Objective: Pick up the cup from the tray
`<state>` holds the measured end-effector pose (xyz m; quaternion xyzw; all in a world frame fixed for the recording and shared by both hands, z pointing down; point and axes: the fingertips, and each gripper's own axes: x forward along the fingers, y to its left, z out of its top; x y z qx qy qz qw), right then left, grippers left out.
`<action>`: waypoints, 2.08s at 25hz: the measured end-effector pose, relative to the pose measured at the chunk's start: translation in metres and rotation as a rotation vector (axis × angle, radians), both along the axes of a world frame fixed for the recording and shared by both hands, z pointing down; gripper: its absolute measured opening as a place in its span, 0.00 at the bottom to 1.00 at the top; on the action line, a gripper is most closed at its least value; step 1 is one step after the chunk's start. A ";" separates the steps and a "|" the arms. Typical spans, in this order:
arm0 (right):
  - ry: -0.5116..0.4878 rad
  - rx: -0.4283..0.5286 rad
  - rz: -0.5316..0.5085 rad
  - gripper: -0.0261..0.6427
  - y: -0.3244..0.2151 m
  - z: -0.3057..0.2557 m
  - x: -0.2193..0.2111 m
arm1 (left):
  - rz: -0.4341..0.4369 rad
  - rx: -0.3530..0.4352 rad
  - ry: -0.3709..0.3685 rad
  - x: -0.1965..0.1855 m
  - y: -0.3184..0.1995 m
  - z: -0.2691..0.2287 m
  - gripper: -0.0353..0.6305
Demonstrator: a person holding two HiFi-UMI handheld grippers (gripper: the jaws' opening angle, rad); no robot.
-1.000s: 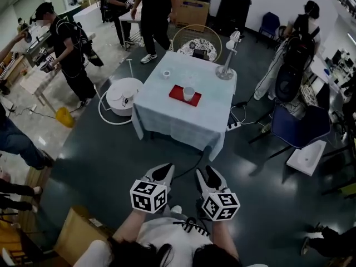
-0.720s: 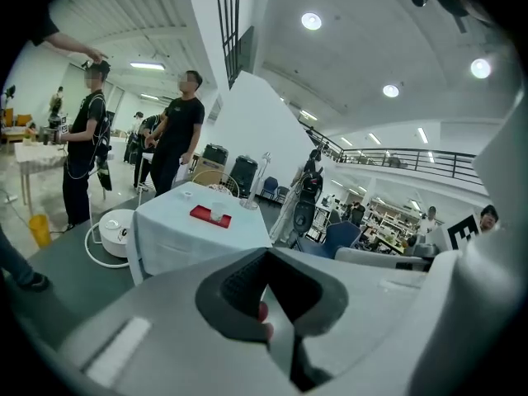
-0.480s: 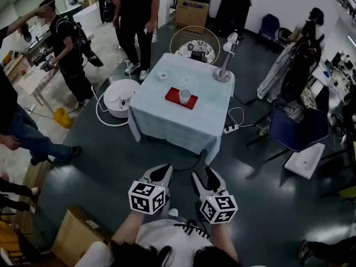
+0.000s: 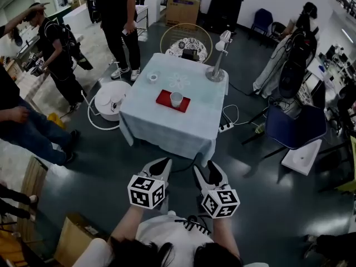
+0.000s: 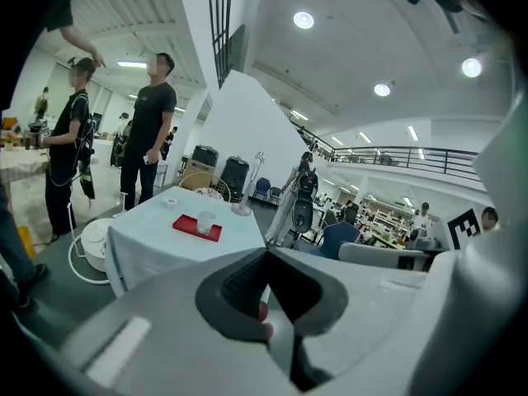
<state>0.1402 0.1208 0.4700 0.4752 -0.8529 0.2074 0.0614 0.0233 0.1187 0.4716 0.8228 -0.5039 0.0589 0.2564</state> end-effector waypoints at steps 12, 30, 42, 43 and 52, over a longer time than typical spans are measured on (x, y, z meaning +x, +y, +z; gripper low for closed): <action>0.023 -0.045 -0.033 0.48 -0.075 0.009 -0.025 | 0.015 -0.019 -0.009 -0.016 -0.080 0.006 0.05; 0.087 -0.024 0.006 0.57 -0.189 0.006 -0.074 | 0.047 -0.029 -0.025 -0.073 -0.194 0.011 0.05; 0.148 -0.013 0.004 0.60 -0.242 0.012 -0.108 | 0.082 -0.049 -0.054 -0.100 -0.236 0.017 0.05; 0.164 -0.008 -0.003 0.60 -0.247 0.012 -0.111 | 0.076 -0.052 -0.056 -0.103 -0.240 0.018 0.05; 0.204 -0.017 -0.040 0.63 -0.284 0.032 -0.127 | 0.058 -0.066 -0.082 -0.114 -0.268 0.033 0.05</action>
